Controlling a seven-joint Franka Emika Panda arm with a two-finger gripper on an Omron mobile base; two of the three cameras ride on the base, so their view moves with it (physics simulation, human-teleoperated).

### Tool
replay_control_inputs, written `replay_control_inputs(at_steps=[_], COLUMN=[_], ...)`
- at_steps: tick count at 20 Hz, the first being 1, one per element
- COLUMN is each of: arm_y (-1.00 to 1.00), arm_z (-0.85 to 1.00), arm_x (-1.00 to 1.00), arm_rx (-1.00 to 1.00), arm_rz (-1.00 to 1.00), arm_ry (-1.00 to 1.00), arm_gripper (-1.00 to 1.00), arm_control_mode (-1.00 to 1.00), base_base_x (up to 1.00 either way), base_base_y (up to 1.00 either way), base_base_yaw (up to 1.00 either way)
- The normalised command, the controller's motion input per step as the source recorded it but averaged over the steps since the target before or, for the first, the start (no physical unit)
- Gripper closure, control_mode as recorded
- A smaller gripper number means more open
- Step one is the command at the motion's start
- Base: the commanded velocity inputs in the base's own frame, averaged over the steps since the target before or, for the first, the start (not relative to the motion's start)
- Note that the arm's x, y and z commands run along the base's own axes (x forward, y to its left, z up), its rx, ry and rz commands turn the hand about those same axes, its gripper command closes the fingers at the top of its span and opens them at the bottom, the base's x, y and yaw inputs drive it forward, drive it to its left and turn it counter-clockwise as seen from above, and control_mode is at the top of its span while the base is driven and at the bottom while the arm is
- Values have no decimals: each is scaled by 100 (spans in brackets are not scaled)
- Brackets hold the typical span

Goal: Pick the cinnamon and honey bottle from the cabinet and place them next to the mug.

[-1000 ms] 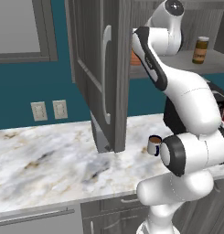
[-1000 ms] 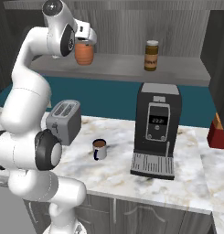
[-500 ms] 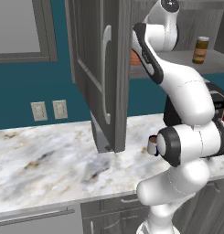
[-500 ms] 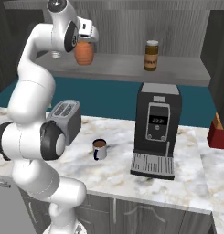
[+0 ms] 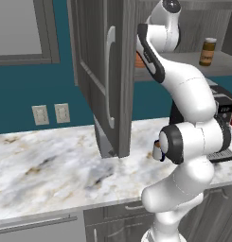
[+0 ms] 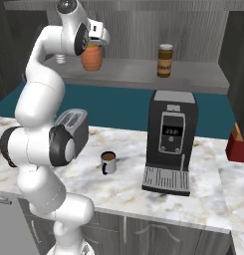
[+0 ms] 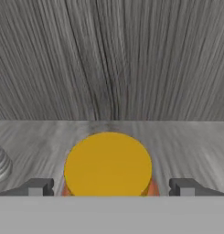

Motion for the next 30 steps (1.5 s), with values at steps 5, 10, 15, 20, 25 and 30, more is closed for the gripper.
replay_control_inputs(at_steps=[5,10,15,20,25,30], arm_y=[0,0,0,1,0,0], arm_z=[-6,-1,-12,-13,0,0], arm_x=[23,3,0,0,0,0], arm_rx=[0,0,0,0,0,0], arm_rz=[0,0,0,0,0,0], arm_ry=[0,0,0,0,0,0], arm_gripper=[-100,-100,-100,-100,-100,100], arm_control_mode=[-100,-100,-100,-100,-100,-100], base_base_x=[0,0,0,0,0,0], base_base_y=[0,0,0,0,0,0], base_base_yaw=[0,0,0,0,0,0])
